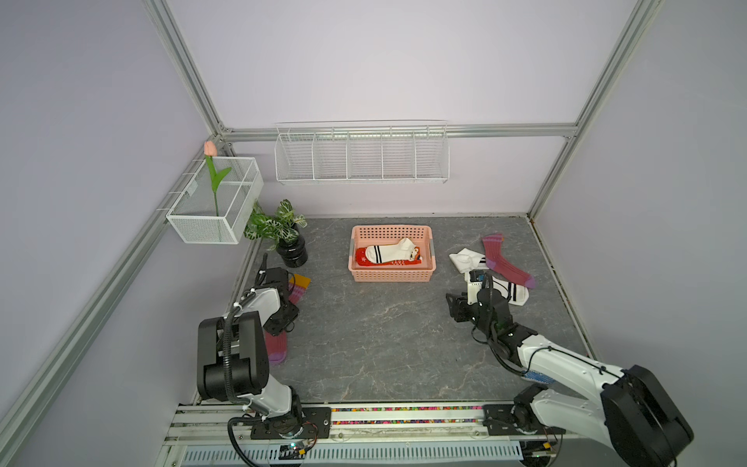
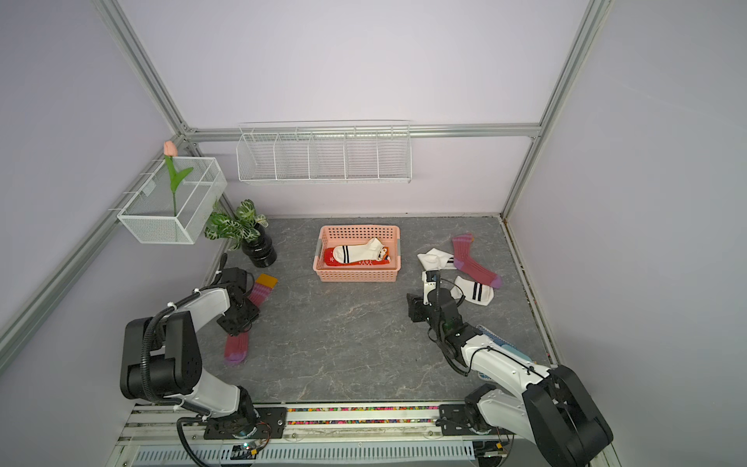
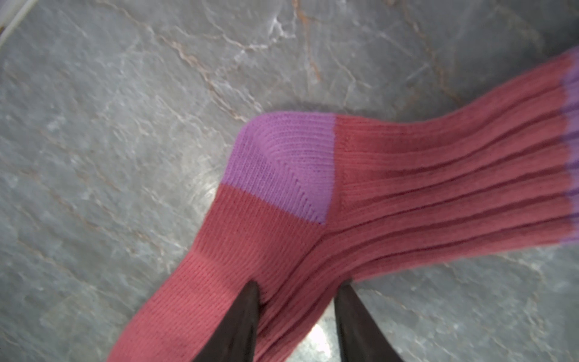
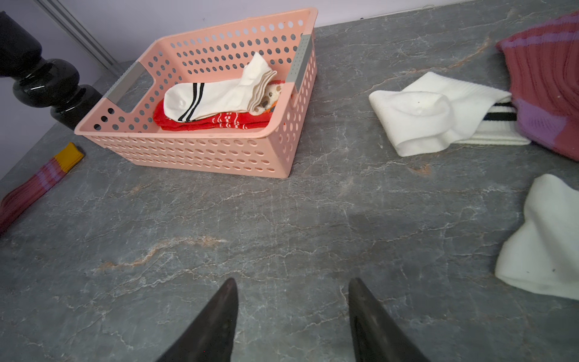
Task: Place the socks together as a pair
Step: Pick up the sock from the center of the board, then place the sock at the center of the board.
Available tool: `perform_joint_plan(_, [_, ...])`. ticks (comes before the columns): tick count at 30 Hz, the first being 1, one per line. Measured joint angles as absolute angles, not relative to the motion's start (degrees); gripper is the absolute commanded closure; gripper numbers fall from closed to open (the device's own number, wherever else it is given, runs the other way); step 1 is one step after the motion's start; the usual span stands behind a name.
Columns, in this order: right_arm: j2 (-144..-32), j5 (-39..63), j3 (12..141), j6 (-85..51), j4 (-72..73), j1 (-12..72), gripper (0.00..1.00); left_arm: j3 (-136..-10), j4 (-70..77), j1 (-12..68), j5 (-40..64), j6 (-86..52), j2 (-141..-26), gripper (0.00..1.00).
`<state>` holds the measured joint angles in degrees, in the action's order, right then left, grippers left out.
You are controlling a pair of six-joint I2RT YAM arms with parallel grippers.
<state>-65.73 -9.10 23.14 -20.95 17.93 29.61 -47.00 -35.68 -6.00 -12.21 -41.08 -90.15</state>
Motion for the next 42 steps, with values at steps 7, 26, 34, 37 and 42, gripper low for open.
perform_joint_plan(7, [-65.73, -9.17, 23.14, -20.93, 17.93, 29.61, 0.41, -47.24, -35.51, -5.96, -12.78, -41.3, -90.21, 1.0])
perform_joint_plan(26, [-60.31, -10.07, 23.11, -20.08, 17.61, 29.61, 0.41, -50.0, -45.54, 23.57, -4.89, -36.93, -76.64, 1.0])
perform_joint_plan(34, [-54.96, -11.97, 23.03, -21.74, 13.78, 29.58, 0.41, -49.93, -47.03, 36.58, 2.68, -35.7, -71.94, 1.0])
perform_joint_plan(37, [-52.53, -12.27, 23.03, -23.86, 10.52, 29.58, 0.4, -50.09, -46.09, 40.84, 5.5, -35.09, -72.31, 1.0])
perform_joint_plan(42, [-48.01, -14.17, 23.35, -27.94, 2.33, 29.54, 0.4, -53.89, -45.06, 46.72, 8.03, -32.71, -78.22, 1.0])
